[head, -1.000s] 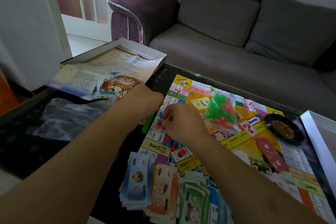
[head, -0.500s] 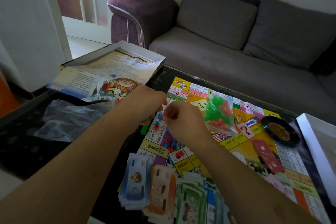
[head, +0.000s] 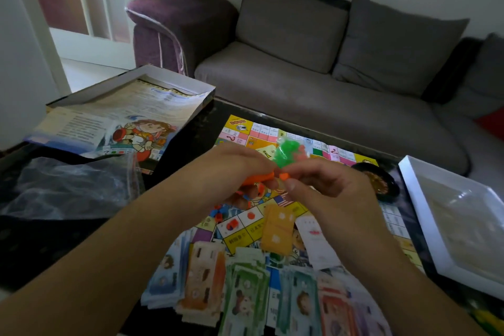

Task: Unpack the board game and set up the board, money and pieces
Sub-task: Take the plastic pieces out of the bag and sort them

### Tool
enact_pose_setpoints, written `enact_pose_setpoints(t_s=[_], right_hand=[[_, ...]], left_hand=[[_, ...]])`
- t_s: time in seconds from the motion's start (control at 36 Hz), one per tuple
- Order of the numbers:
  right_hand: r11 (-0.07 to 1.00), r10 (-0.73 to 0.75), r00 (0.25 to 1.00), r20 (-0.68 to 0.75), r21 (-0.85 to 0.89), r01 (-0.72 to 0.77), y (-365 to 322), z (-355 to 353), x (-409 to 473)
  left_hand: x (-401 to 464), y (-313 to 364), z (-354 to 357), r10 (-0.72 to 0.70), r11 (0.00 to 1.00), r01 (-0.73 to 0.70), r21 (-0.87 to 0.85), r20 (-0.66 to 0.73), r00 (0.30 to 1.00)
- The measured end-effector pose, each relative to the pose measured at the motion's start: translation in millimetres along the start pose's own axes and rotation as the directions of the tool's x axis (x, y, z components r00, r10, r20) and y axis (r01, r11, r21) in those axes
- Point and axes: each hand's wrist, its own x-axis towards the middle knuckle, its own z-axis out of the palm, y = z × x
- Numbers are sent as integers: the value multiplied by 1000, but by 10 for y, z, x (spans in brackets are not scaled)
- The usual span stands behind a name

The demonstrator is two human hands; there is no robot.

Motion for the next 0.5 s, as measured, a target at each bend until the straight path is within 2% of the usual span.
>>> enact_pose_setpoints(t_s=[0.11,0.31,0.5], right_hand=[[1000,5,1000,10,-3,-5,6,-141,-115],[997,60,998,-9,-44,-60,63,-240,-239],[999,26,994,-109,47,-21,97,-329,-249]], left_hand=[[-101,-6,219,42,999,-43,1,135,990],[-103,-118,406,17,999,-21,41,102,995],[-53,-128,520,-68,985,83,-150,106,992]])
